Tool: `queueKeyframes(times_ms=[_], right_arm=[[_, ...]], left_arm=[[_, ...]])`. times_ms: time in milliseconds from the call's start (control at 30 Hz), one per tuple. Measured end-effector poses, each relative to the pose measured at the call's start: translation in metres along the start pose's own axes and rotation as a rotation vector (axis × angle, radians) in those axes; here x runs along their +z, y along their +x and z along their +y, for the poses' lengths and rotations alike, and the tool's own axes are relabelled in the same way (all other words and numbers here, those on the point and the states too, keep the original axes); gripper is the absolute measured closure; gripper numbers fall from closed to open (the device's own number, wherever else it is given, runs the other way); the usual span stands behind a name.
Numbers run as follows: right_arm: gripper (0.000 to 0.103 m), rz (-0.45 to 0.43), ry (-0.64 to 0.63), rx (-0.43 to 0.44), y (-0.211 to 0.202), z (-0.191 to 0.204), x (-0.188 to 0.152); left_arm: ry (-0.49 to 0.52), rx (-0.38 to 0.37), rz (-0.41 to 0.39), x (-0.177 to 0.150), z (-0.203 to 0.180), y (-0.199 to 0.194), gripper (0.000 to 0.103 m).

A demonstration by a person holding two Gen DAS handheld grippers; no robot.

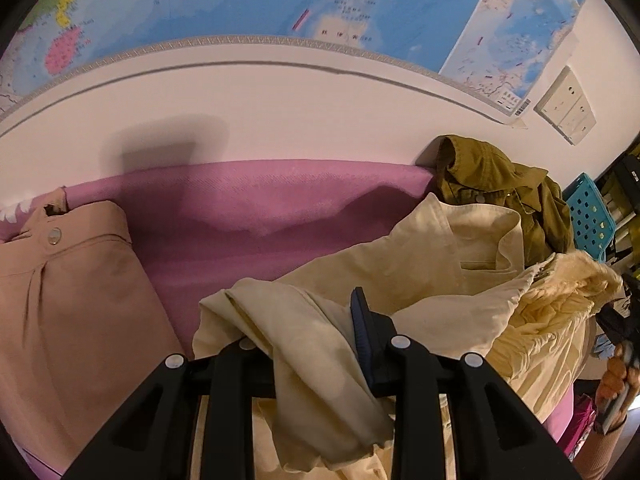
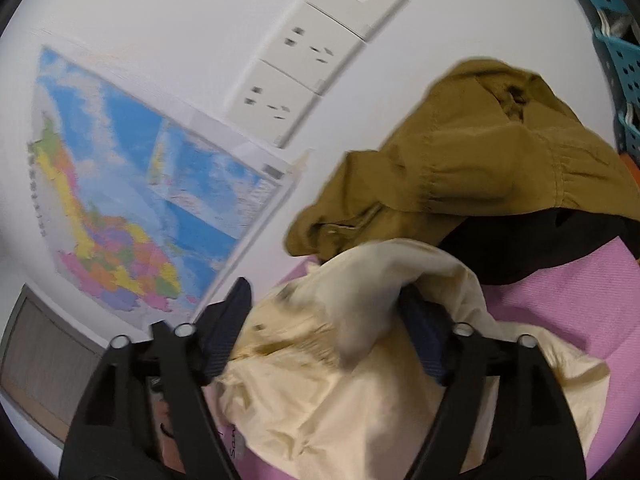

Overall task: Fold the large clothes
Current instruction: 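Fold the lifted hem over toward the collar and lower it with both grippers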

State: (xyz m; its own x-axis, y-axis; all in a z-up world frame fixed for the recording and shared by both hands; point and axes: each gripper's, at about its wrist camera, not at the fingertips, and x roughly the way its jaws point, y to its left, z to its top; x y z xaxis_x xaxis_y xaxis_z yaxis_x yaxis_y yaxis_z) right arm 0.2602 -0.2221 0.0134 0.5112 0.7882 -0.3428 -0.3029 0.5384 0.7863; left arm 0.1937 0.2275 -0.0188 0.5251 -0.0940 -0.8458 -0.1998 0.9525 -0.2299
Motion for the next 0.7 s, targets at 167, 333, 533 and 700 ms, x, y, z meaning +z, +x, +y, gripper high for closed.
queueKeyframes(times_ms=[167, 333, 533, 700], right_arm=[[0.025, -0.012, -0.202, 0.021, -0.023, 0.042, -0.029], [0.016, 0.125, -0.529, -0.146, 0.029, 0.09, -0.088], [0.023, 0.22, -0.59, -0.328, 0.113, 0.072, -0.106], [0.085, 0.249, -0.596, -0.358, 0.136, 0.057, -0.103]], left_arm=[[-0.028, -0.004, 0.026, 0.005, 0.007, 0.013, 0.075], [-0.045, 0.004, 0.039, 0.008, 0.006, 0.023, 0.074], [-0.064, -0.037, 0.032, 0.006, 0.008, 0.014, 0.064], [-0.022, -0.111, -0.06, -0.008, 0.003, -0.026, 0.035]])
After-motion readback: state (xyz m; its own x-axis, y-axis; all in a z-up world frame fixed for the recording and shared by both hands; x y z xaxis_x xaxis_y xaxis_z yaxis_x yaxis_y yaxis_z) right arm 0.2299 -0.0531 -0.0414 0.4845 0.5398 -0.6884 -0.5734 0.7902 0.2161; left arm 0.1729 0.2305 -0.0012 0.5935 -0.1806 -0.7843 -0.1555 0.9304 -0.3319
